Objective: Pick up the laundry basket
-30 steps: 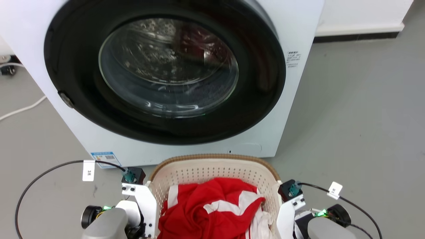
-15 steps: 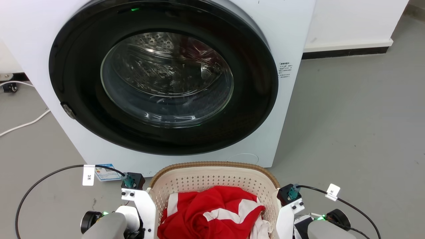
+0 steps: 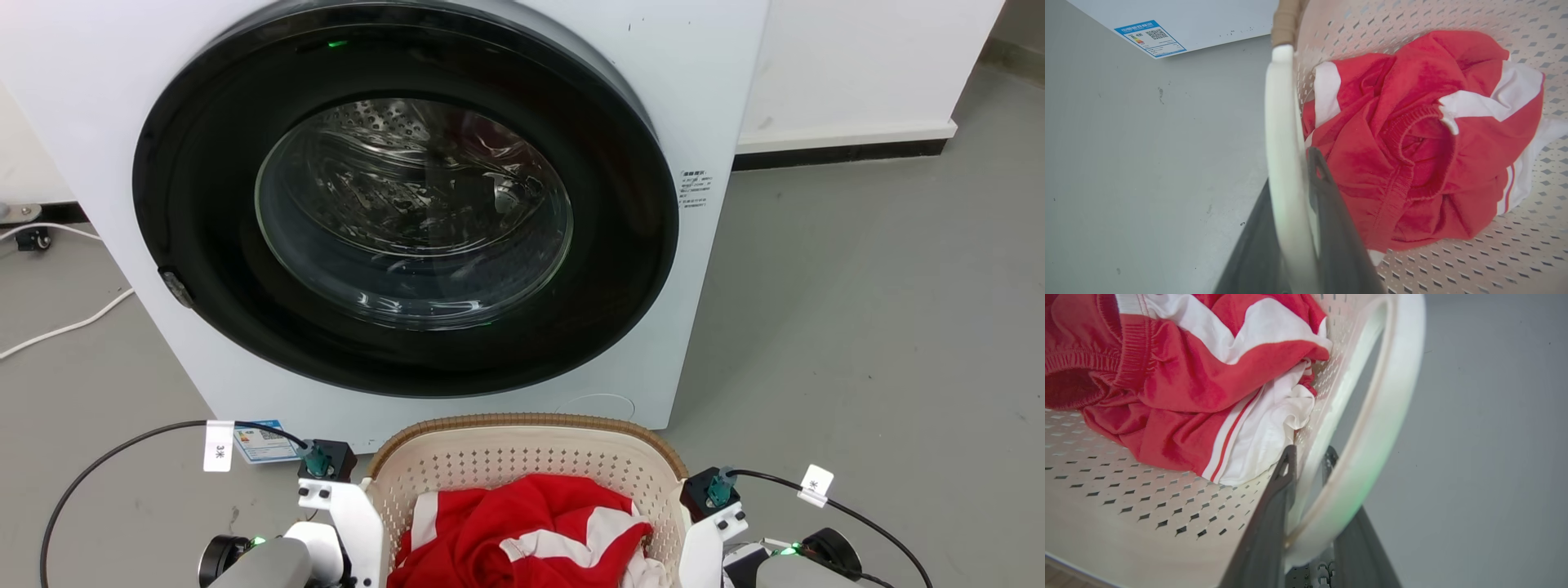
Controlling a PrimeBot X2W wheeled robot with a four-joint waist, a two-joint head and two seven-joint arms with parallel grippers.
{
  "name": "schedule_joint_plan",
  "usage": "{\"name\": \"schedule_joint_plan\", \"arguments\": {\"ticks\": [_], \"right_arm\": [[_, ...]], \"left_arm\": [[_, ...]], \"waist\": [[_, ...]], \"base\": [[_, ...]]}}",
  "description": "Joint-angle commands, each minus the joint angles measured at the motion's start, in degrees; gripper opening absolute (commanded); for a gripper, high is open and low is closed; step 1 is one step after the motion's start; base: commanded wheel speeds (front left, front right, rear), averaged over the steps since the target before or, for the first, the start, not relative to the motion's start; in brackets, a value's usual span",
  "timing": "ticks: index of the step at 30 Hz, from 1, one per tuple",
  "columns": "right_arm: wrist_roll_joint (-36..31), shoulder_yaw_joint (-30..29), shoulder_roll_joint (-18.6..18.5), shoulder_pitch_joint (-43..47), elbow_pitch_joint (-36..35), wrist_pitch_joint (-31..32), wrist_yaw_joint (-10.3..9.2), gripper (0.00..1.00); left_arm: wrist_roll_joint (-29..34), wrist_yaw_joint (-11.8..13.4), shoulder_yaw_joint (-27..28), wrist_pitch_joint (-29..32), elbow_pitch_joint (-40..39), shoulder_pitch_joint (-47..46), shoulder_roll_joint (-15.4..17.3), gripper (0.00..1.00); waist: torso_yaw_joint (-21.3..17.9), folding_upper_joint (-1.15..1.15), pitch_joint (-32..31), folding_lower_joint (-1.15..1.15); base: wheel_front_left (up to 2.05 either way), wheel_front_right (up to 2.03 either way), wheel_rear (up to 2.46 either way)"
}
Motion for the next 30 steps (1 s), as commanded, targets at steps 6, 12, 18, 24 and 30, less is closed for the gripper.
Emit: {"name": "schedule_joint_plan", "arguments": {"ticks": [6,12,18,24,30], "right_arm": [[1.12,2.17,-0.58,1.03,0.33,0.00,0.68,0.00],[2.28,3.39,-0.72,1.25,0.48,0.14,0.68,0.00],[3.22,4.30,-0.89,1.06,0.59,-0.05,0.69,0.00],[3.80,5.09,-1.03,0.99,0.61,-0.23,0.68,0.00],[4.28,5.70,-1.21,0.92,0.66,-0.46,0.68,0.00]], "left_arm": [[-1.21,-0.18,-1.05,-1.28,0.11,0.02,0.67,0.00],[-2.31,-0.14,-2.05,-1.89,0.41,0.35,0.67,0.00],[-3.25,-0.14,-2.94,-2.26,0.67,0.15,0.62,0.00],[-4.08,-0.14,-3.86,-2.58,0.93,0.17,0.49,0.00],[-4.91,-0.14,-4.60,-2.86,1.09,0.12,0.37,0.00]], "waist": [[-0.14,0.00,-0.49,0.01],[-0.31,0.00,-0.83,0.01],[-0.38,0.00,-0.81,0.01],[-0.35,0.00,-0.79,0.01],[-0.20,0.00,-0.76,0.01]], "base": [[0.00,0.00,0.00],[0.00,0.00,0.00],[0.00,0.00,0.00],[0.00,0.00,0.00],[0.00,0.00,0.00]]}}
